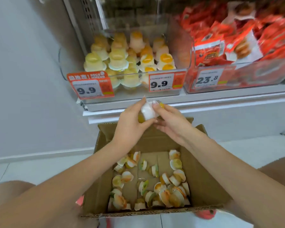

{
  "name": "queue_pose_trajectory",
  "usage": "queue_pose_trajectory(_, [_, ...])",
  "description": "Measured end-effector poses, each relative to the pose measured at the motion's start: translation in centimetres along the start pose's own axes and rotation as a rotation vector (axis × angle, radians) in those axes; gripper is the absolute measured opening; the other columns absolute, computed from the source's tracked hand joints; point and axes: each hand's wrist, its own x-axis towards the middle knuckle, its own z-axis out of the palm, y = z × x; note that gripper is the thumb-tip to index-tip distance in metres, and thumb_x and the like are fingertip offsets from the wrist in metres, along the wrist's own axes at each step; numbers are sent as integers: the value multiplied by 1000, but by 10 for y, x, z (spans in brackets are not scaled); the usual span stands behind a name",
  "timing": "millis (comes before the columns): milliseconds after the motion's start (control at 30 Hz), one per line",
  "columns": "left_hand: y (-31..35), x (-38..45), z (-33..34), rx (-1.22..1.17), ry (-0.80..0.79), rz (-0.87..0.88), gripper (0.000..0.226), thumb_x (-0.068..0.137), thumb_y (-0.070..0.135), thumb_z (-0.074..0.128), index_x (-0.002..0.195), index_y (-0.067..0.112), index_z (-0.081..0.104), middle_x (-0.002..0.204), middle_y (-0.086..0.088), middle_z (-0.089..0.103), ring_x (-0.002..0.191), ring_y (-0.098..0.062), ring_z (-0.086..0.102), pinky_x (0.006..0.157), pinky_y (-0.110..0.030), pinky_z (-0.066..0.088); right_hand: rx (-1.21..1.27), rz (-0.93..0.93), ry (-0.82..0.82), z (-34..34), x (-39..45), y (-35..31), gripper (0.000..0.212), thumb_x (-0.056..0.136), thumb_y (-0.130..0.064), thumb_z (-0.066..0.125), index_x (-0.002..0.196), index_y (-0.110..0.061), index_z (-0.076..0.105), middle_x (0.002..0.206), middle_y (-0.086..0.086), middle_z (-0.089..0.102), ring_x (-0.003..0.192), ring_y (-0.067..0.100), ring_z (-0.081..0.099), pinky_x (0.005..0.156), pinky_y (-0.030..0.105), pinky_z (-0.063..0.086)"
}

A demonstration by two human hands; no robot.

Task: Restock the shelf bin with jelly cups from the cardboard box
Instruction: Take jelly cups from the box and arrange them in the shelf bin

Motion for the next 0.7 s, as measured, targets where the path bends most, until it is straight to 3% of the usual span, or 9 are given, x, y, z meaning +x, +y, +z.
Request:
queue_pose_trajectory(100, [20, 2, -29, -9, 70, 62, 67, 75, 23, 79, 135, 15, 50, 123, 9, 57, 117, -16, 53, 93, -21, 39, -30, -79, -101, 14, -17, -29, 28, 94, -31, 55, 112, -12, 63, 82, -3, 65, 62, 7, 55, 67, 21, 47])
queue_pose_trajectory(167, [27, 2, -40, -29, 99, 104, 65, 73, 19, 80, 132, 15, 53, 114, 24, 49, 114, -11, 53, 94, -18, 39, -31, -117, -190, 16, -25, -41, 26, 93, -24, 57, 112, -8, 64, 88, 1, 68, 73, 10, 61, 70, 22, 51])
queue_pose_trajectory(267, [33, 4, -46, -106, 129, 111, 65, 71, 18, 81, 131, 18, 55, 111, 25, 50, 108, 4, 50, 93, -9, 39, -94, -128, -253, 13, -31, -51, 32, 88, -19, 63, 118, -7, 62, 101, 5, 71, 88, 13, 67, 80, 24, 53])
queue_pose_trajectory(333, [33, 3, -46, -161, 144, 81, 64, 70, 19, 82, 129, 22, 56, 109, 27, 52, 102, 14, 47, 88, -1, 37, -119, -119, -242, 12, -30, -50, 39, 83, -22, 67, 119, -9, 62, 108, 10, 71, 91, 16, 67, 86, 29, 53])
queue_pose_trajectory(400, [31, 1, -47, -198, 156, 67, 63, 69, 21, 82, 126, 28, 56, 103, 35, 52, 97, 20, 48, 84, -2, 40, -97, -91, -253, 12, -26, -49, 54, 75, -27, 75, 123, -8, 59, 114, 14, 68, 97, 21, 65, 89, 32, 53])
queue_pose_trajectory(500, [28, 1, -51, -205, 176, 126, 57, 69, 21, 80, 119, 35, 55, 101, 33, 56, 99, 13, 53, 82, -10, 46, 42, -45, -359, 15, -21, -49, 73, 63, -32, 85, 123, -2, 57, 111, 14, 68, 99, 23, 66, 82, 28, 54])
queue_pose_trajectory(600, [25, 9, -57, -179, 195, 145, 50, 69, 20, 79, 115, 25, 60, 106, 18, 62, 100, 2, 55, 84, -18, 48, 74, -54, -369, 22, -19, -57, 46, 70, -24, 74, 110, -4, 61, 91, 6, 71, 81, 14, 68, 73, 23, 55])
queue_pose_trajectory(700, [25, 16, -63, -174, 165, 198, 53, 68, 22, 82, 117, 23, 61, 110, 18, 61, 104, 3, 54, 89, -22, 48, 4, -56, -332, 26, -14, -68, 21, 79, -12, 65, 98, -4, 61, 75, 5, 66, 65, 11, 64, 63, 22, 54])
